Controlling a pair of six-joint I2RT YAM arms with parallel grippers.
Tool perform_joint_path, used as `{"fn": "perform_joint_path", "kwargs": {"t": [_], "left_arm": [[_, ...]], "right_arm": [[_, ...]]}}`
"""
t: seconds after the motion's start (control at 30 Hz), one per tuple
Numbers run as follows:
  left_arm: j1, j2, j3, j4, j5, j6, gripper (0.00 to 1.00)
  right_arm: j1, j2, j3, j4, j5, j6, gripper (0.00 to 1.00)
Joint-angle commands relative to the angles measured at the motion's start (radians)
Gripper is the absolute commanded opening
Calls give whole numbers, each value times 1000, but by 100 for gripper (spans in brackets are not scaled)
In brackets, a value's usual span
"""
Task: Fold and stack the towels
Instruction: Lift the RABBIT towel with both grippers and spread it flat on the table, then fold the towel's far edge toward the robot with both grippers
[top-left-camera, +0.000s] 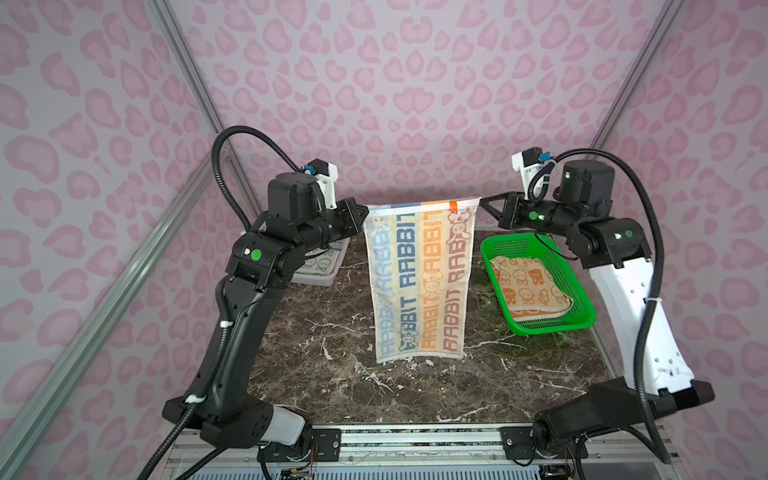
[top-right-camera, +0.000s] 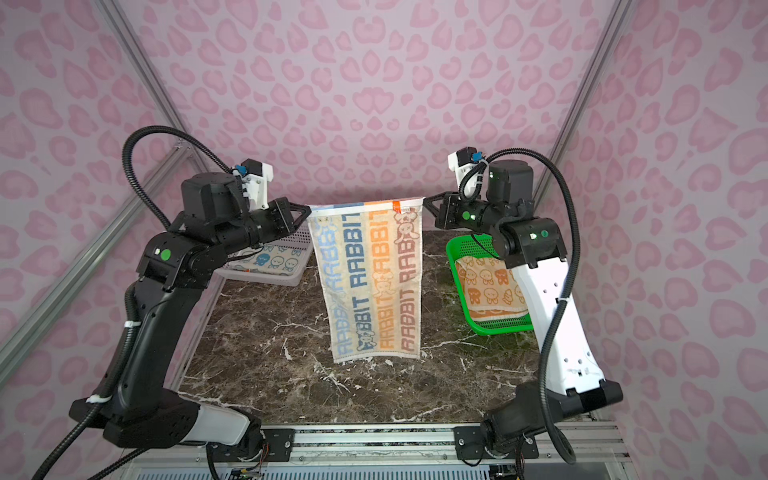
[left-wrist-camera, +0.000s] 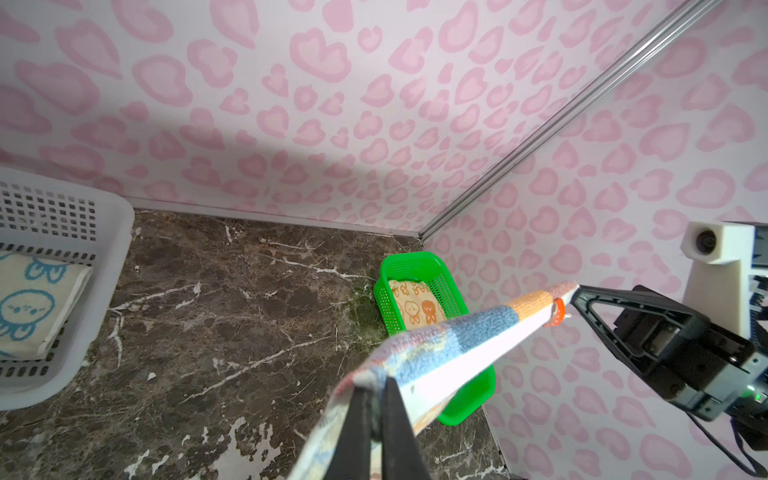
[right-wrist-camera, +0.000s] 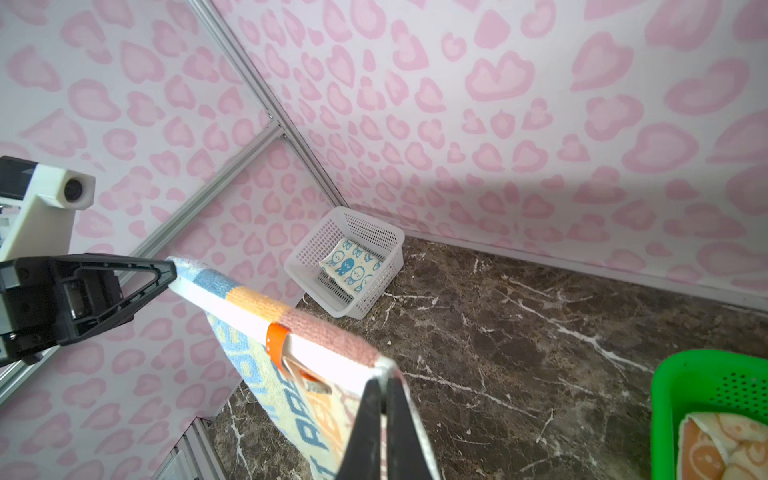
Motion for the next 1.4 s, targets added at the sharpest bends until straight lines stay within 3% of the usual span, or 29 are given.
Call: {"fn": "perform_joint_path", "kwargs": {"t": [0.0, 0.13, 0.27, 0.5, 0.63, 0.97, 1.07, 1.23, 1.37], "left_arm": [[51, 93, -20, -3, -15, 2, 3], [92, 266, -61, 65, 16, 21, 3], [106, 467, 2, 82, 31, 46, 3], [140, 687, 118, 62, 21, 55, 3], [140, 677, 56, 61, 18, 56, 3], [65, 362, -630, 320, 28, -19, 3], [17, 302, -774, 349, 5, -33, 3], [-44, 356, -821, 365, 7, -42, 3], [-54, 421, -786, 360, -22, -40, 3]], "right_arm": [[-34, 80, -51, -12, 62, 52, 0], [-48, 205, -115, 30, 82, 59, 0], [-60, 333, -132, 115, 71, 87, 0], [-63, 548, -29, 89, 42, 78, 0], [-52, 573, -62, 49, 57, 64, 0], [44, 310, -610, 218, 179, 103, 0], [93, 268, -763, 287, 191, 123, 0], [117, 300, -899, 405, 161, 172, 0], [118, 340, -886, 426, 160, 182, 0]]}}
